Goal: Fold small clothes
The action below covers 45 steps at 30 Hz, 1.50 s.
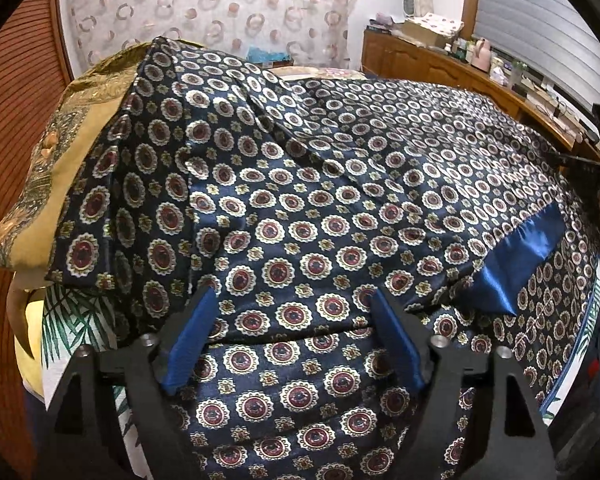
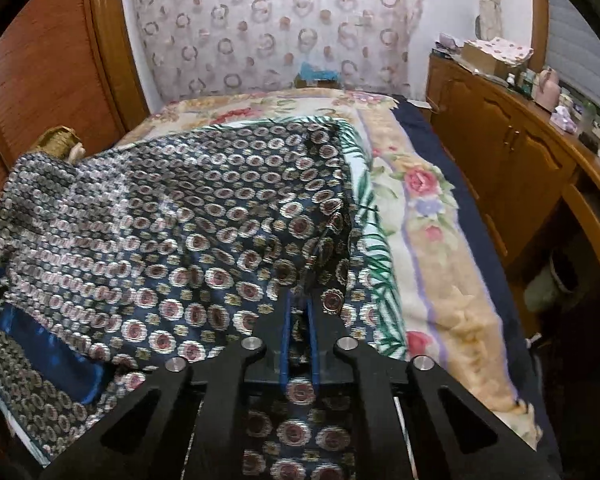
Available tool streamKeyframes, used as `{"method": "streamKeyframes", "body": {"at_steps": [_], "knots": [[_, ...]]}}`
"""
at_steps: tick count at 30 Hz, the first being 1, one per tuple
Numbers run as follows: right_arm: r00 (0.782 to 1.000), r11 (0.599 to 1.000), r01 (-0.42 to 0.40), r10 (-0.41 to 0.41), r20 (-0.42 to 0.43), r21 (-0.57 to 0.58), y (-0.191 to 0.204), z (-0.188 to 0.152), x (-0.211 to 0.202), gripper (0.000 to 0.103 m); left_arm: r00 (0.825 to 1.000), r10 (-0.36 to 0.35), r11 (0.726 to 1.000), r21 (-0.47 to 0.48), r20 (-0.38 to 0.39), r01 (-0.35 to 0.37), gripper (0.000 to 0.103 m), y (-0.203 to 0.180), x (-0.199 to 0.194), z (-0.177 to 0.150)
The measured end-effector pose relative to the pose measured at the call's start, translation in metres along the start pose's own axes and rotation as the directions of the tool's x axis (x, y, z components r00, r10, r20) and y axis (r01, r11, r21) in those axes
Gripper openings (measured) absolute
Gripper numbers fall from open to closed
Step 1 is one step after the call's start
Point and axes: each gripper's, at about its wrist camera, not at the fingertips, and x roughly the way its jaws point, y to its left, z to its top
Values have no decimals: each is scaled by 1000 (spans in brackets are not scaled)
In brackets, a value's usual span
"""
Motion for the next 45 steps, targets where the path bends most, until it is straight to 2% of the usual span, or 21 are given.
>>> {"method": "streamKeyframes", "body": {"at_steps": [6, 12, 19, 22, 24, 27, 29, 32, 33, 39, 43, 45], "knots": [[1000, 1000, 13, -13, -8, 18, -2, -21, 11, 6, 1000, -4, 1000, 7, -4, 4, 88, -3, 4, 1], [1000, 999, 11, -10, -14, 47, -4, -20, 14, 6, 1000, -6, 1000, 8, -5, 6, 89, -4, 5, 2], [999, 999, 39, -39, -16, 19, 5, -16, 16, 6, 1000, -3, 1000, 10, -13, 3, 90, -5, 2, 1], [999, 999, 41, -41, -15, 14, 5, -15, 16, 6, 1000, -18, 999, -26, 11, 18, 84, 0, -12, 0], [999, 999, 41, -41, -14, 13, 5, -15, 17, 6, 997, -35, 997, -61, 68, 39, 81, 8, -31, -2], [999, 999, 47, -46, -14, 7, 6, -15, 18, 6, 991, -8, 994, -107, 137, 23, 71, 24, -61, -4], [999, 999, 53, -53, -14, 0, 7, -15, 18, 6, 986, 31, 992, -126, 165, -11, 57, 36, -75, -4], [998, 998, 58, -58, -14, -8, 8, -14, 18, 6, 985, 56, 989, -142, 161, -33, 45, 49, -81, -1], [998, 998, 59, -59, -14, -9, 8, -14, 18, 6, 986, 66, 989, -143, 154, -44, 43, 53, -80, 0], [998, 998, 58, -58, -13, -11, 8, -14, 18, 6, 986, 136, 984, -125, 95, -124, 43, 57, -55, 5], [998, 998, 60, -60, -13, -16, 7, -14, 18, 6, 974, 215, 975, -77, 72, -210, 43, 52, -40, 11], [998, 998, 59, -59, -13, -16, 6, -14, 18, 6, 968, 239, 970, -62, 71, -235, 23, 53, -36, 14]]}}
